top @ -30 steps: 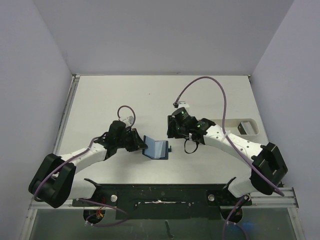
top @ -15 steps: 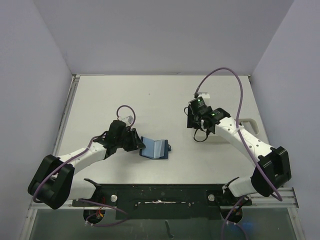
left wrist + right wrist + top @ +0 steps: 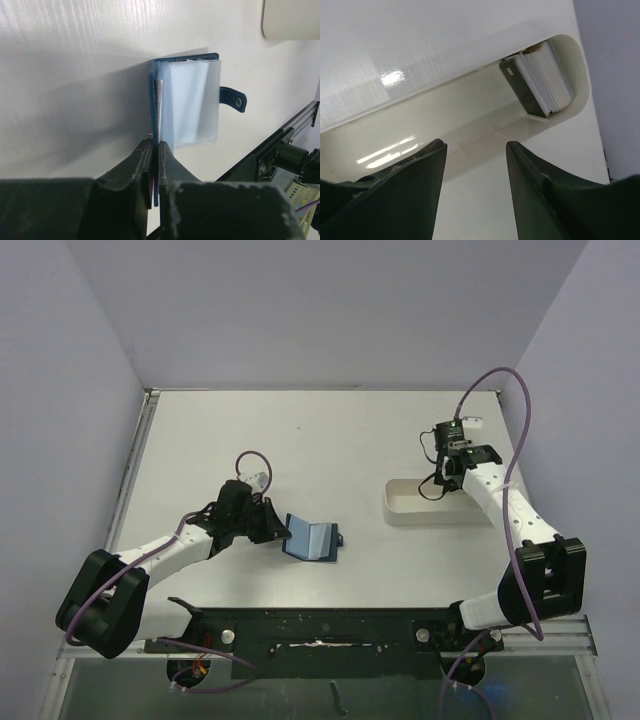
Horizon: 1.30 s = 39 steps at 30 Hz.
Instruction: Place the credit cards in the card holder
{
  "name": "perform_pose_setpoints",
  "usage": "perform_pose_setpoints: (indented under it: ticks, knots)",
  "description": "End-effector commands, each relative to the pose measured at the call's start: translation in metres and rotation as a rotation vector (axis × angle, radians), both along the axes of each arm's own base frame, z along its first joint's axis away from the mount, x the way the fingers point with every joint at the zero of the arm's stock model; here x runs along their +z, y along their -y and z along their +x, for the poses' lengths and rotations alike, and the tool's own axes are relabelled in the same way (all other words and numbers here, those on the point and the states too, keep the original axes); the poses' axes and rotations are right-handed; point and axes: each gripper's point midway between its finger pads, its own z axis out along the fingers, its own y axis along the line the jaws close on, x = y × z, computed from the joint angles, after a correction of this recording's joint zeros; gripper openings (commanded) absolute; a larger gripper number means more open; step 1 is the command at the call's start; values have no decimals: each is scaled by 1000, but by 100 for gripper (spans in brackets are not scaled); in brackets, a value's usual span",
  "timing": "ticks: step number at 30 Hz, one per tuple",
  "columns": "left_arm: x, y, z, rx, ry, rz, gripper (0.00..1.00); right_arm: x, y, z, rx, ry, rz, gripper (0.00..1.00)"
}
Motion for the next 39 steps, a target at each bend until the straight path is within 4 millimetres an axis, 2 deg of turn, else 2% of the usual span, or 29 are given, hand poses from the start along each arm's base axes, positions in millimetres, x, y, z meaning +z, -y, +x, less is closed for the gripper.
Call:
perform_pose_setpoints:
  ticks: [1,9,13,20,31,39]
  knots:
    - [35,18,10,-48,77,-106,0,5,44,2,-61,-13,-151,52]
    - [35,21,5,-62,68,-130,0,-20,78,-7,1,-123,-214,53]
    - [33,22,4,-67,62,-142,0,-30,79,3,27,-157,-223,54]
    - [33,24,2,-70,59,-157,0,-42,98,10,0,-229,-339,56]
    - [30,23,0,-75,47,-153,0,-60,109,9,13,-284,-383,56]
    - [28,24,1,-73,42,-152,0,-63,114,8,0,-306,-400,52]
